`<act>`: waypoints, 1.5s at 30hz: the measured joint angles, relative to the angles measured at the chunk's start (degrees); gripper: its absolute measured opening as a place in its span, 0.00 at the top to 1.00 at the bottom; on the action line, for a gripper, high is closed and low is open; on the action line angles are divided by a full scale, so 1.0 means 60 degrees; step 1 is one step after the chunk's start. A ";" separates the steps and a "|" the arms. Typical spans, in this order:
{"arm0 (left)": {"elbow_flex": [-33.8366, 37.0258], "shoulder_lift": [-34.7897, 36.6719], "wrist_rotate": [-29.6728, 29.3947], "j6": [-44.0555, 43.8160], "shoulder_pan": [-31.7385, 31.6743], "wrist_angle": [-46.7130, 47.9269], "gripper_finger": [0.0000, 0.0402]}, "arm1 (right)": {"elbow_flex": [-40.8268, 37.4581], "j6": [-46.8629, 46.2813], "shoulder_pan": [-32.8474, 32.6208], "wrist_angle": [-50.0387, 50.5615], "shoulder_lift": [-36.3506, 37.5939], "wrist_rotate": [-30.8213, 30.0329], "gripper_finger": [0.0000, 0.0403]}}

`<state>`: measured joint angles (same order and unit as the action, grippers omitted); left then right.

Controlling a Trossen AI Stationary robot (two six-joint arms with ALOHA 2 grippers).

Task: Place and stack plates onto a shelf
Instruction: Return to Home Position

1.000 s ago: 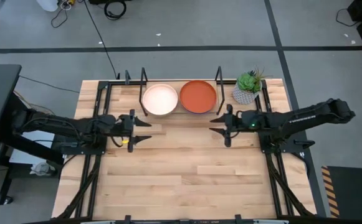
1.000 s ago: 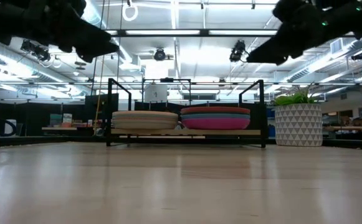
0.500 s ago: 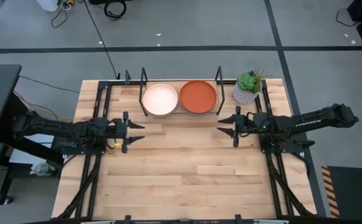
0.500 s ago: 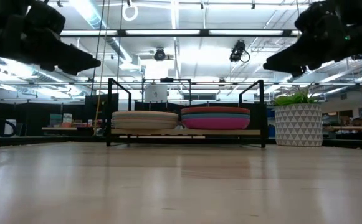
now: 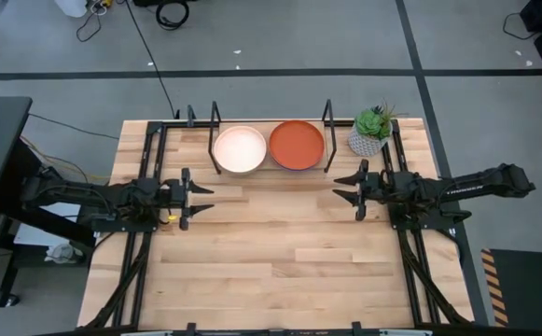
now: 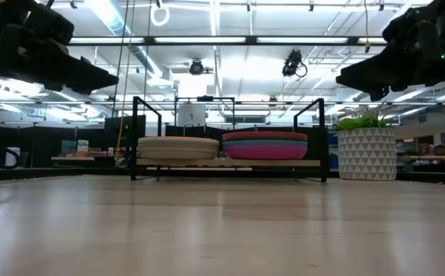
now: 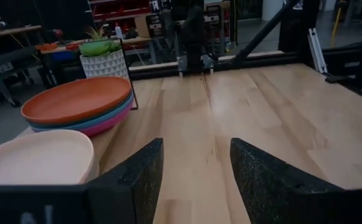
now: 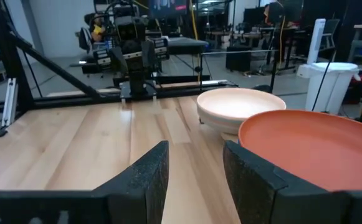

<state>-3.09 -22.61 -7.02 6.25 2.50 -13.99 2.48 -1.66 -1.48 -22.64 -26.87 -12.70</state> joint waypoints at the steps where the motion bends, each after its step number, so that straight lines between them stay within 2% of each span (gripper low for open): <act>1: 0.0000 0.0030 -0.0012 -0.0001 0.0000 0.0016 0.52 | -0.0072 0.0032 0.0000 -0.0014 0.0098 0.0049 0.61; 5: 0.0434 0.0197 -0.0243 -0.0220 0.0000 -0.0706 0.52 | -0.0356 -0.0035 0.0005 0.0216 0.0441 0.0114 0.61; 9: 0.0430 0.0428 -0.0527 -0.0385 -0.0002 -0.0674 0.52 | -0.0356 -0.0348 0.0011 0.0358 0.0525 0.0114 0.61; 16: 0.0433 0.0590 -0.0544 -0.0831 -0.0004 -0.0963 0.52 | -0.0356 -0.0211 0.0011 0.0210 0.0538 -0.1397 0.61; 20: 0.0437 0.0586 -0.0544 -0.1443 -0.0004 -0.0970 0.52 | -0.0356 -0.0198 0.0011 0.0210 0.0538 -0.1408 0.61; 45: 0.0444 0.0586 -0.0543 -0.1364 -0.0004 -0.0970 0.52 | -0.0356 -0.0195 0.0011 0.0219 0.0534 -0.1372 0.61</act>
<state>-0.43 -19.09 -10.28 -1.93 2.48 -19.81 0.34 -2.83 -1.41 -21.32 -23.66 -20.93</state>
